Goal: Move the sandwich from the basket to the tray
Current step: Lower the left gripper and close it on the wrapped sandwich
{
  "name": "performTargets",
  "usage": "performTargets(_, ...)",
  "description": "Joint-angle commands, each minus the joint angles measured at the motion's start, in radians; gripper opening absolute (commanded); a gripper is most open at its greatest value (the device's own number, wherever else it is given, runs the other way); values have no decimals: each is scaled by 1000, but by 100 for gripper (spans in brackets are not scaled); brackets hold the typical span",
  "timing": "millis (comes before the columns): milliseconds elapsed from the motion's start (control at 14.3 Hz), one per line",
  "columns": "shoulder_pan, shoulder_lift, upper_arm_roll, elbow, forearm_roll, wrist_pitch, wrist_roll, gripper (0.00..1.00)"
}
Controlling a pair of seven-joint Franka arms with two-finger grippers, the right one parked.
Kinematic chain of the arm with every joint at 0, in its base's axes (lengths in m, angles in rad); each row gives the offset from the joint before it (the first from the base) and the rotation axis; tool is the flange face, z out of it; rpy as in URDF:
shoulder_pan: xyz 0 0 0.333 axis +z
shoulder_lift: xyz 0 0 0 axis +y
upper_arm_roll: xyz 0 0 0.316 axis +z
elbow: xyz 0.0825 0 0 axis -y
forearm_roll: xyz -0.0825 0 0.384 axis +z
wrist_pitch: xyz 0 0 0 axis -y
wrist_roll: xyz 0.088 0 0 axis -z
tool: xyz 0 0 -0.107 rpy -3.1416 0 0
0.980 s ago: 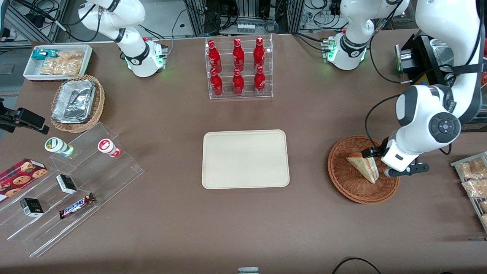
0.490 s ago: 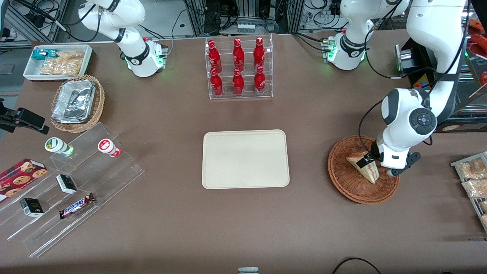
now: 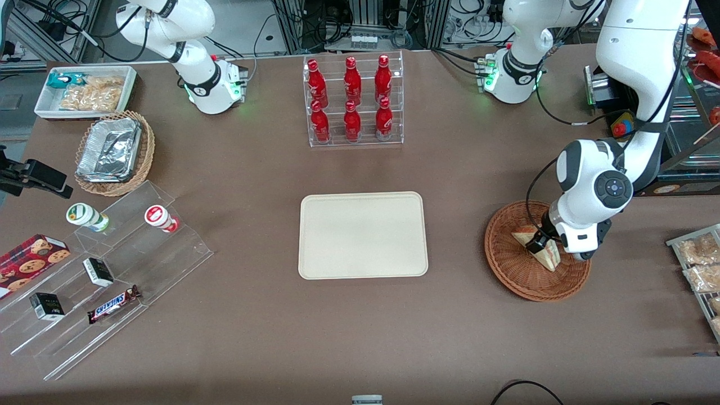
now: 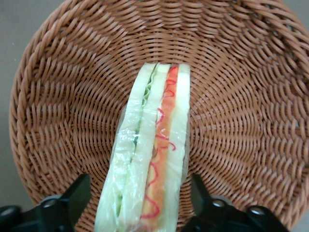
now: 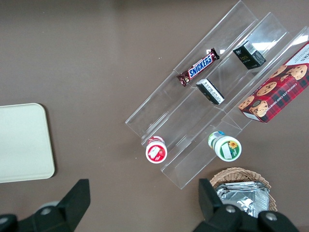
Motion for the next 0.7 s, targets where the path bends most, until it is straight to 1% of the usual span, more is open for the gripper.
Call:
performTargets(0,10,8,-10,14,2,3,-37,22)
performTargets(70,10,7,-10,17,6,0,-25,12)
performTargets(210,5,-2,-10,25,19,-16,-19,8)
performTargets(280,4,-13,-10,43,19,-57,4,7)
performTargets(490,-10,-39,-24,179,17,-357,227,6)
performTargets(630,-44,-36,-41,281,16,-524,320,6)
